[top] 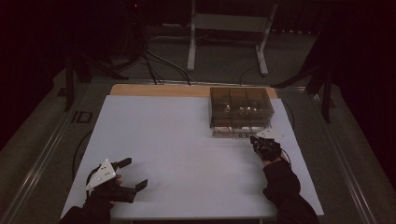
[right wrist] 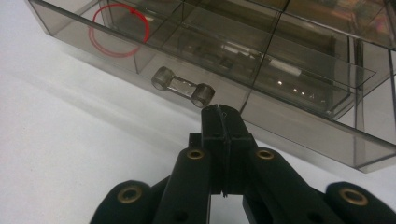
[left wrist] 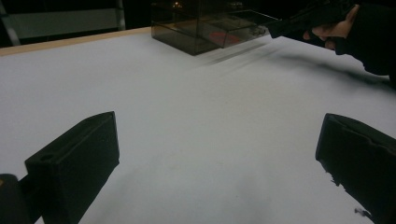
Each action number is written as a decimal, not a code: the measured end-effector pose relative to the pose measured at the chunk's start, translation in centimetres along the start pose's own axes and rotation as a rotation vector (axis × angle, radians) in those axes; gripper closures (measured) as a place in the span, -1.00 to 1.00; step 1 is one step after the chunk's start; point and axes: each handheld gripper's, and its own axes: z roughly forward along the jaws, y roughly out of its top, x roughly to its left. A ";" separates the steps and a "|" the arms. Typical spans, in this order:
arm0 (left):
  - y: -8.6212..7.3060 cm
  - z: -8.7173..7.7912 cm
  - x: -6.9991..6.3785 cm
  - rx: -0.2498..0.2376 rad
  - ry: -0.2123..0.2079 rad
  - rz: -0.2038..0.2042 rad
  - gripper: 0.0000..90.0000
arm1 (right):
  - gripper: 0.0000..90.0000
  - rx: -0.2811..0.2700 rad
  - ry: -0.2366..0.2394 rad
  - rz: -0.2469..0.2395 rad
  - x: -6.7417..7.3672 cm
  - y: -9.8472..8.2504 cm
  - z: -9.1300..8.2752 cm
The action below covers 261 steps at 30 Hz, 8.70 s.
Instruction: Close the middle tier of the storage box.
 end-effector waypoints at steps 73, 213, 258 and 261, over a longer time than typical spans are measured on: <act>0.0 -0.1 0.0 -0.002 0.002 -0.002 -0.98 | 1.00 0.025 -0.008 0.000 -0.6 0.7 1.8; -0.1 -0.2 0.0 0.008 0.005 0.001 -0.98 | 1.00 0.060 -0.072 0.009 -2.3 4.0 5.2; -0.2 -0.1 0.0 0.008 0.004 -0.005 -0.98 | 1.00 0.068 -0.068 -0.001 -2.4 4.6 5.6; -0.2 -0.1 0.0 0.006 0.004 -0.006 -0.98 | 1.00 0.063 -0.076 0.000 -2.4 4.7 5.5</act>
